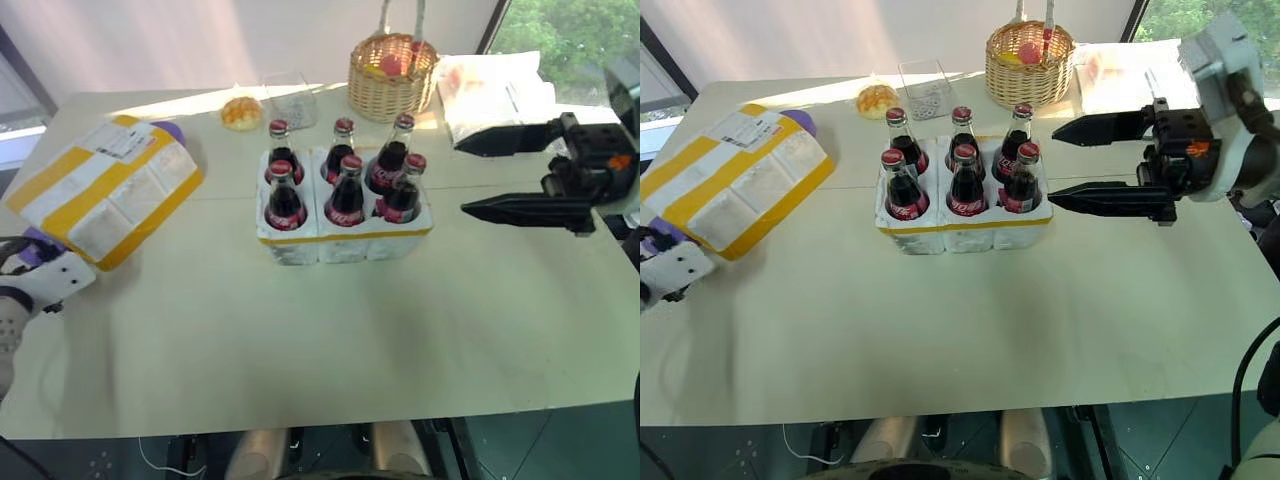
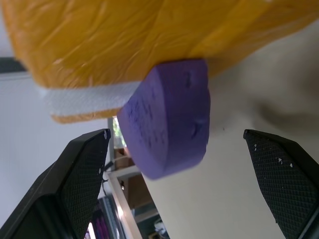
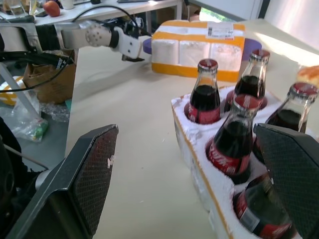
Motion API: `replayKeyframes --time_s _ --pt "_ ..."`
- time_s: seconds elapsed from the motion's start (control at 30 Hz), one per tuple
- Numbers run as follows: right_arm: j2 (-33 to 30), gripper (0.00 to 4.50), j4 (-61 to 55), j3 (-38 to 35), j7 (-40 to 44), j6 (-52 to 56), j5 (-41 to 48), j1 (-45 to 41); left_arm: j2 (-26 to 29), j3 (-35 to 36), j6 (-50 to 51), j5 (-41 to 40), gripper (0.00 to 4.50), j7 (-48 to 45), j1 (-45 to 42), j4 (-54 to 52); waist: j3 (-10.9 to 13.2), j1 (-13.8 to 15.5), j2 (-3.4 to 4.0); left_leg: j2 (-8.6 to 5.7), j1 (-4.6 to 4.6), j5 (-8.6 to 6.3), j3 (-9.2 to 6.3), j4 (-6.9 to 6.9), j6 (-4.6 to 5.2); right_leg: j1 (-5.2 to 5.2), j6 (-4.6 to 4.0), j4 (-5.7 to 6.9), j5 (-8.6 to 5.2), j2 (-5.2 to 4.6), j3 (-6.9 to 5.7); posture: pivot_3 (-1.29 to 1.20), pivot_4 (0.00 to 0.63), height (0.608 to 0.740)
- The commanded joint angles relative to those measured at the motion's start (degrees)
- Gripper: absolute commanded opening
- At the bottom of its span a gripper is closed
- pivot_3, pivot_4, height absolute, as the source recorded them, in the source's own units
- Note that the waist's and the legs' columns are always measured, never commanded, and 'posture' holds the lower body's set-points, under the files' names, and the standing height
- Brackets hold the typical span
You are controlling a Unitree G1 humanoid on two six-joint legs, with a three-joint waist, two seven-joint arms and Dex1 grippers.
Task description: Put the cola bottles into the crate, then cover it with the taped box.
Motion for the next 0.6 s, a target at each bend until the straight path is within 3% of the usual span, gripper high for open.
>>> replayKeyframes --time_s 0.03,0.43,0.53,0.6 --pt "-1.6 4.45 -1.7 -2.1 0.1 0.0 1.2 -0.6 -0.2 -2.0 -1.7 2.0 4.50 4.1 -3.0 4.0 0.0 0.0 -0.01 0.00 -0.02 0.00 0.00 0.03 0.00 0.00 0.00 0.01 0.00 0.00 0.00 0.00 0.150 0.740" --pt "-3.4 4.45 -3.7 -4.9 -1.7 1.6 2.8 2.0 -2.2 -9.4 -7.1 5.0 4.50 12.8 -13.0 15.7 0.0 0.1 -0.03 -0.02 -0.01 0.04 0.02 0.22 -0.04 -0.09 0.01 0.44 0.00 -0.04 0.00 0.00 0.150 0.740" --pt "-4.0 4.50 -3.7 -5.5 -2.5 1.4 2.1 2.6 -2.8 -8.9 -6.1 3.8 3.62 13.0 -13.5 16.4 0.0 0.1 -0.05 -0.02 0.00 0.07 0.02 0.26 -0.08 -0.09 0.01 0.48 0.00 -0.04 0.00 0.00 0.150 0.740" --pt "-4.2 4.50 -3.4 -5.6 -2.9 1.3 2.0 3.0 -3.0 -8.9 -5.9 3.7 2.61 13.1 -13.7 16.5 -0.1 0.1 -0.08 -0.01 0.00 0.07 0.02 0.26 -0.08 -0.09 0.01 0.49 0.00 -0.04 0.00 0.00 0.150 0.740"
